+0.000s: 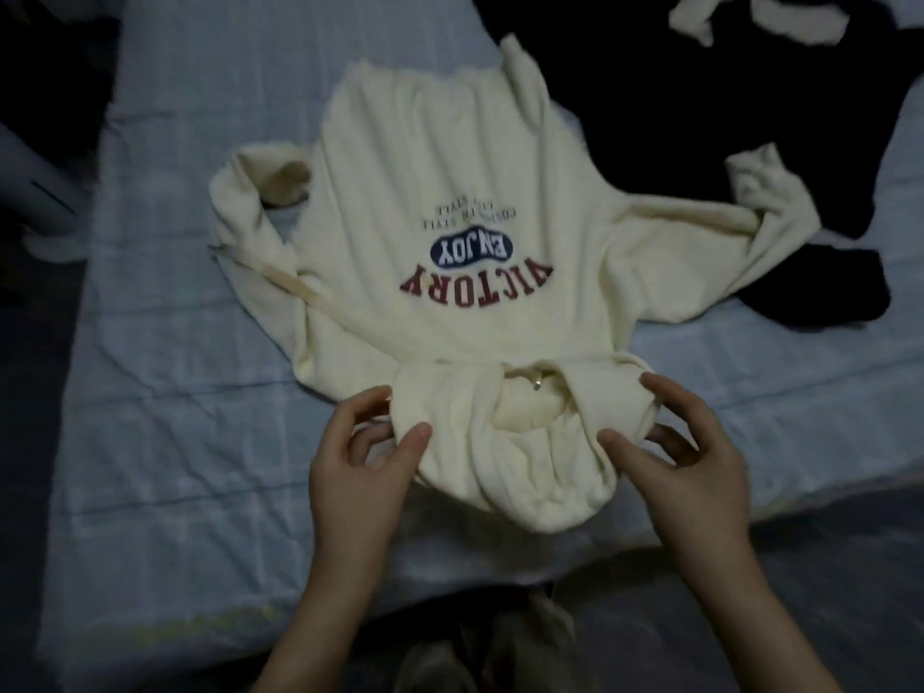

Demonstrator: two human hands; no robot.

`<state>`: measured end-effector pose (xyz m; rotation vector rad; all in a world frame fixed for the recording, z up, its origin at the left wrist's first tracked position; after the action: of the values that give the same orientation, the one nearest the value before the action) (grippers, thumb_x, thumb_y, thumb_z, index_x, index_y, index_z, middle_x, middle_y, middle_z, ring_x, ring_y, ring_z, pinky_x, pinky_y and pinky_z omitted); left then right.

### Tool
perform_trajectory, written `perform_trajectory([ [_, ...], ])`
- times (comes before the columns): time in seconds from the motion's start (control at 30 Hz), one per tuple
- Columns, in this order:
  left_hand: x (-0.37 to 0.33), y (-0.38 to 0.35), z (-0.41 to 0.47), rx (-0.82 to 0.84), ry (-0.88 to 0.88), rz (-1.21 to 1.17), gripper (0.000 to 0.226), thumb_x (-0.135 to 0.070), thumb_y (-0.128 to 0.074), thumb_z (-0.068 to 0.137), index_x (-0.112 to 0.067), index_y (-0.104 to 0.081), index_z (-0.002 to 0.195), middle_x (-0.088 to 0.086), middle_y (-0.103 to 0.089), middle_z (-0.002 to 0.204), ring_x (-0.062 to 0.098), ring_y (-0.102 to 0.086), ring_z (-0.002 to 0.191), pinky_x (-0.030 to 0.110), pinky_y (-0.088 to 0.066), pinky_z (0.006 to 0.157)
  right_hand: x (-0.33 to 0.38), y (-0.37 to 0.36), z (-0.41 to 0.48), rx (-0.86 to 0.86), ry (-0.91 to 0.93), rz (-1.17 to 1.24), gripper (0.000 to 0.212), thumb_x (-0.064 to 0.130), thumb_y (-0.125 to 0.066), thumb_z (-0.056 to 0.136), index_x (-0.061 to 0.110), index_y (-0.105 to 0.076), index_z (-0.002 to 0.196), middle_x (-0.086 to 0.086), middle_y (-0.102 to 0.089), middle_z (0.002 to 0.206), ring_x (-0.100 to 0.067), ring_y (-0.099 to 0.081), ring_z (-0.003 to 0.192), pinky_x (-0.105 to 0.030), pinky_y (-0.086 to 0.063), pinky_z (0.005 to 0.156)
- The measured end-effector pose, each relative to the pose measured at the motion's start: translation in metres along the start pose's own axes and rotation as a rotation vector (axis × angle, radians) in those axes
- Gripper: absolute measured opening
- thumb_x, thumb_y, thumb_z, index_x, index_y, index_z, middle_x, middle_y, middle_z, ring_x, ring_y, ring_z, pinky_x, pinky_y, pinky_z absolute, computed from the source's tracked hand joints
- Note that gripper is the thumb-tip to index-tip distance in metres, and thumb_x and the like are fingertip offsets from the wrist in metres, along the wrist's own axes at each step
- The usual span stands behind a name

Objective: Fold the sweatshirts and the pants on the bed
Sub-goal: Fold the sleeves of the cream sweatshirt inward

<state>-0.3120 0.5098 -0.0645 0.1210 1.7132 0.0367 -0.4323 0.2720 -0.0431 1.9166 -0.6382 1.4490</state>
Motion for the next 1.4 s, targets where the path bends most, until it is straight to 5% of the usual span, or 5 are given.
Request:
perform_trajectory([
  [0.27, 0.006, -0.071, 0.167, -0.124, 0.149, -0.141, 0.025, -0.016, -0.052, 0.099, -0.02, -0.051, 0.124, 0.008, -0.056, 0.116, 0.023, -0.062, 0.106, 0.031, -0.052, 0.089, 0.01, -0.093, 0.182, 0.036, 0.093, 0.029, 0.034, 0.018, -0.068, 0.091, 0.023, -0.054, 0.122, -0.002, -0.048, 0.133, 0.004, -0.064, 0.095, -0.038, -0.053, 0.097],
  [0.4, 0.015, -0.093, 0.16, 0.029, -0.303, 0.442, 0.037, -0.02, -0.048, 0.096, -0.018, -0.052, 0.133, 0.001, -0.05, 0.127, 0.008, -0.057, 0.106, 0.011, -0.041, 0.095, -0.005, -0.111, 0.197, 0.133, 0.294, -0.176, 0.032, 0.007, -0.056, 0.093, 0.018, -0.055, 0.123, -0.002, -0.054, 0.131, -0.008, -0.058, 0.115, -0.023, -0.048, 0.098],
  [0.5, 0.037, -0.123, 0.153, 0.315, -0.601, 0.897, 0.046, -0.024, -0.04, 0.094, -0.011, -0.055, 0.135, 0.009, -0.054, 0.139, 0.024, -0.051, 0.128, 0.03, -0.033, 0.112, -0.022, -0.127, 0.189, 0.353, 0.607, -0.558, 0.043, 0.015, -0.048, 0.094, 0.011, -0.054, 0.136, -0.009, -0.052, 0.141, -0.023, -0.045, 0.134, -0.034, -0.034, 0.114],
  [0.67, 0.063, -0.151, 0.214, 0.306, -0.656, 1.33, 0.056, -0.04, -0.03, 0.1, -0.026, -0.029, 0.154, -0.003, -0.028, 0.16, 0.026, -0.024, 0.148, 0.054, -0.017, 0.119, -0.041, -0.164, 0.243, 0.432, 0.723, -1.042, 0.058, 0.042, -0.029, 0.099, 0.03, -0.026, 0.156, -0.001, -0.026, 0.162, -0.027, -0.018, 0.151, -0.049, -0.014, 0.121],
  [1.4, 0.085, -0.149, 0.234, 0.388, -0.567, 1.173, 0.057, -0.038, -0.042, 0.099, -0.032, -0.027, 0.154, -0.007, -0.023, 0.162, 0.02, -0.013, 0.151, 0.049, -0.004, 0.121, -0.056, -0.181, 0.262, 0.473, 0.636, -1.139, 0.06, 0.042, -0.033, 0.097, 0.026, -0.03, 0.155, -0.004, -0.034, 0.159, -0.034, -0.027, 0.146, -0.055, -0.024, 0.115],
])
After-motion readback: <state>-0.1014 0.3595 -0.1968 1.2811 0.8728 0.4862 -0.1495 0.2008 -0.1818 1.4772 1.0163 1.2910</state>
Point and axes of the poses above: each hand's wrist, its own z-axis towards the middle knuckle, its own y-axis out of the back of the hand, x = y × z, the point moved 3 cm from there along z, towards the middle knuckle
